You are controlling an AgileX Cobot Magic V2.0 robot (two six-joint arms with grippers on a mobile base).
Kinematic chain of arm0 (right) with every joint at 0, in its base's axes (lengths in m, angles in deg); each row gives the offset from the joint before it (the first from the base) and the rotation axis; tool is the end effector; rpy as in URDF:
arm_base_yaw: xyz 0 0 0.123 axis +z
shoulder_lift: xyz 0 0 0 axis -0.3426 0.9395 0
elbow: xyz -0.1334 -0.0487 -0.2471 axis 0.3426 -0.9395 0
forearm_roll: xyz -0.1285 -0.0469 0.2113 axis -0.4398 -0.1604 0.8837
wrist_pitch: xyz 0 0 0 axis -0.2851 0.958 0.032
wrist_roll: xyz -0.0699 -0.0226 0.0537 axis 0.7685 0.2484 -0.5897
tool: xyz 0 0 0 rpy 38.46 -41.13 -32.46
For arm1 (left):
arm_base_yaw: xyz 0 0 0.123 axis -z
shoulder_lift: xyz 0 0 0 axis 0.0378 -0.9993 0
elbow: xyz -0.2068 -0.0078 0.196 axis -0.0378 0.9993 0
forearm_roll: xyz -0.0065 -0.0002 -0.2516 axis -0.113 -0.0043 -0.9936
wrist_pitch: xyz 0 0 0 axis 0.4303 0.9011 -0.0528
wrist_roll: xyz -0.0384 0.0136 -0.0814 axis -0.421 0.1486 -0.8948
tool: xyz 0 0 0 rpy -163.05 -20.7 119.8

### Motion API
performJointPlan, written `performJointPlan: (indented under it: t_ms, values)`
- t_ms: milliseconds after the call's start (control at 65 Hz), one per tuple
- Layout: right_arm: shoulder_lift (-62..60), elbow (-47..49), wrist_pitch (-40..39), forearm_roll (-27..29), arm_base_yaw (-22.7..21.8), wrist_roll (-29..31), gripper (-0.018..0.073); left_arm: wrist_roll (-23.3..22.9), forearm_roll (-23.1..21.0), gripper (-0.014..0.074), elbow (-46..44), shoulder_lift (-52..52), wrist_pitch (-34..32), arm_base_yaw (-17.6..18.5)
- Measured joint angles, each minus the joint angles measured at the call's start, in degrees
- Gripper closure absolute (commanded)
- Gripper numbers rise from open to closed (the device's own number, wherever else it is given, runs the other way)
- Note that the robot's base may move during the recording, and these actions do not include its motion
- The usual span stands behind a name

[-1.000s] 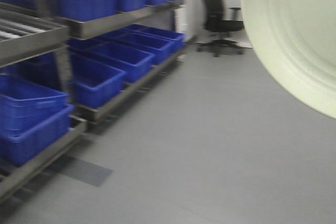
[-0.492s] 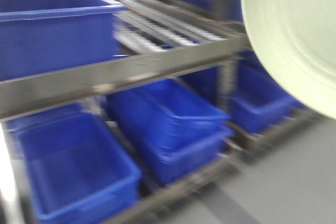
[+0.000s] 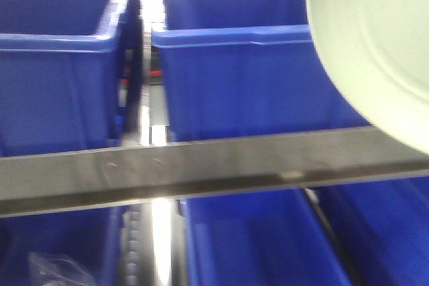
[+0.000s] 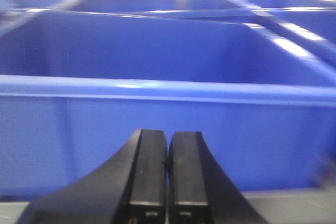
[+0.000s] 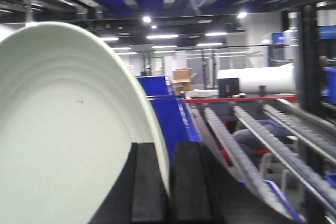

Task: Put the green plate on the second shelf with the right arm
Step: 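Drive the base up to the shelf rack of blue bins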

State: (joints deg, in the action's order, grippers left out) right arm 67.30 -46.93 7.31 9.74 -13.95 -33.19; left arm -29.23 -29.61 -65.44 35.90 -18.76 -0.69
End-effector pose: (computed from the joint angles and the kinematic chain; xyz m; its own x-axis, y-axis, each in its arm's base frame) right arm 0.0503 0.0023 0.2311 0.3677 0.1359 -0.9200 -0.1120 0.9885 0.1012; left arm 0.0562 0.0028 0.2082 0.0524 0.0001 -0.9986 -0.0486 0.9988 -0.0025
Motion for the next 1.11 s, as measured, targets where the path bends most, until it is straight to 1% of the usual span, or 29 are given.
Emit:
performJointPlan:
  t_ms: [1108]
  values:
    - [0.00,0.00,0.00,0.00,0.00,0.00,0.0505,0.00,0.00,0.0466,0.00,0.00,0.00,0.00]
